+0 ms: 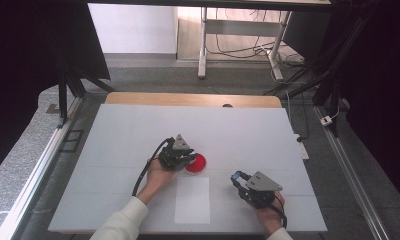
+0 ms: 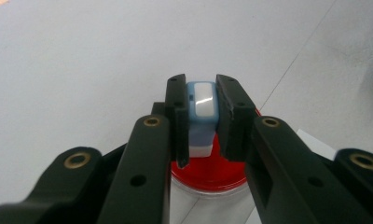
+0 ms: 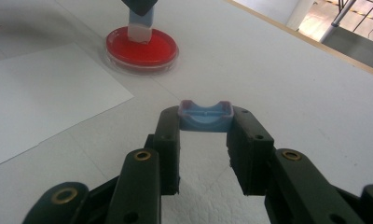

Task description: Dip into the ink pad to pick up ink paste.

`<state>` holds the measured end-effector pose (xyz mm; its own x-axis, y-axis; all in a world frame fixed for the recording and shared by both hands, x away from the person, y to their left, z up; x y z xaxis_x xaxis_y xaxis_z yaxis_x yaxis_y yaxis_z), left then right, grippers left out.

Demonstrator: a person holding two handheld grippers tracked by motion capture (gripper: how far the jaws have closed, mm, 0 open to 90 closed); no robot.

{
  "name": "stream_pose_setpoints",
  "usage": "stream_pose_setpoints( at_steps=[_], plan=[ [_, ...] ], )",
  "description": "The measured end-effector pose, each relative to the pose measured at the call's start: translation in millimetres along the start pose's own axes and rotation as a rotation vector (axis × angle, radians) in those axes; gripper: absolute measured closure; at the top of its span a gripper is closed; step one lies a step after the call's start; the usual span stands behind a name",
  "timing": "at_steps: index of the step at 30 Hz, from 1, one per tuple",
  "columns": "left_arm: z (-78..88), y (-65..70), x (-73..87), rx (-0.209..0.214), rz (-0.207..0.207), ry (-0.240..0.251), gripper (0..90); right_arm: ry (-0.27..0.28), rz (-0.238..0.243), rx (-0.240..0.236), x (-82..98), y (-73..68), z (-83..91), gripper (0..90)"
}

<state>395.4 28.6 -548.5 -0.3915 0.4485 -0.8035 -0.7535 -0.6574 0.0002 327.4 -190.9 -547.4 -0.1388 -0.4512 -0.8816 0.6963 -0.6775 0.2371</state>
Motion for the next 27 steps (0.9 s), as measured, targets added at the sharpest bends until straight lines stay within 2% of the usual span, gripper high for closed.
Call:
stream_pose_setpoints(
  at_steps=[16,27],
  plan=[
    [1.9,-0.9,2.8,0.011,0.011,0.005,76.0,0.004,0.000,0.003,-0.7,0.1,0.8,65.2],
    [3.4,-0.4,0.0,-0.002,0.010,0.007,75.8,0.005,-0.002,0.001,-0.7,0.4,0.7,65.2]
  ],
)
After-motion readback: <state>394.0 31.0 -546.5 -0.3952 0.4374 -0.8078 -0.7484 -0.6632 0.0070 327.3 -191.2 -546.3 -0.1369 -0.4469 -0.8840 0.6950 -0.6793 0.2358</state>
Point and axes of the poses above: each handheld gripper's, and its own axes: z roughly backward along the jaws, x roughly out of its underside, y roughly to its right, the point moved 7 cm from there along -z, roughly forward along the jaws, and after that the axes turned 4 degrees about y, right-handed, at the moved point
